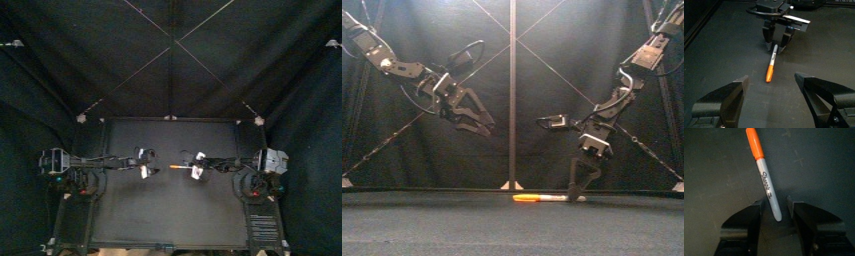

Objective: Uncap the pen

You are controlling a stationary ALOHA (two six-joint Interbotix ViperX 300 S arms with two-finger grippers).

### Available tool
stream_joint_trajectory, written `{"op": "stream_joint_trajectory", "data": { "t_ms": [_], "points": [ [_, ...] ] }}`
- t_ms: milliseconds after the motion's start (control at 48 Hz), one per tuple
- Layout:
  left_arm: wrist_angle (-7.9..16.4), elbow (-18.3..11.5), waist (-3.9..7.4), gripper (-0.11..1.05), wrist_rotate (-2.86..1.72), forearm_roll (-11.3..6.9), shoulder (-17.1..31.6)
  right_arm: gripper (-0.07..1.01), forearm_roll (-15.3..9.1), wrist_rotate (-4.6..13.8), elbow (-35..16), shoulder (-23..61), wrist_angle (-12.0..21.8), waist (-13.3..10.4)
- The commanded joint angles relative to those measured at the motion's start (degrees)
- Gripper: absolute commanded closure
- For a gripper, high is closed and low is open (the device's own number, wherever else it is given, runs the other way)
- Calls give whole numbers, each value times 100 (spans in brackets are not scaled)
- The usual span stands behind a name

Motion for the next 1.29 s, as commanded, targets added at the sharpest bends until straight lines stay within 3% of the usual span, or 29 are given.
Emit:
{"op": "stream_joint_trajectory", "data": {
  "t_ms": [21, 146, 250, 479, 583, 750, 833, 958, 1042, 1104, 1292],
  "points": [
    [-18, -193, 18, -9, 9, 9, -18, 28, -9, -26, -53, -70, 9, 9],
    [-18, -185, 26, -9, 0, 9, -44, 40, -9, -44, -70, -193, 18, 18],
    [-26, -167, 9, -9, 0, 9, -105, 45, -167, -70, -132, -510, -18, 70],
    [-26, -167, -18, -9, 0, 9, -360, 46, -949, 0, -492, -1406, -26, 272],
    [-18, -167, -26, -9, -9, 0, -457, 46, -1090, 9, -606, -1626, 26, 369],
    [35, -220, -26, -9, 0, 0, -501, 46, -1116, 0, -686, -1635, 237, 466],
    [299, -325, -26, -9, 0, 9, -492, 46, -1134, -9, -738, -1591, 308, 571],
    [1143, -580, -26, -9, 9, 70, -396, 46, -1107, 9, -817, -1564, 308, 686],
    [1529, -738, -53, -9, 0, 79, -325, 46, -1107, 0, -861, -1556, 308, 756],
    [1670, -835, -62, -9, 0, 79, -272, 46, -1107, 0, -879, -1521, 316, 791],
    [1679, -1063, -70, -9, 0, 70, -114, 46, -1099, 9, -932, -1397, 343, 870]
  ]
}}
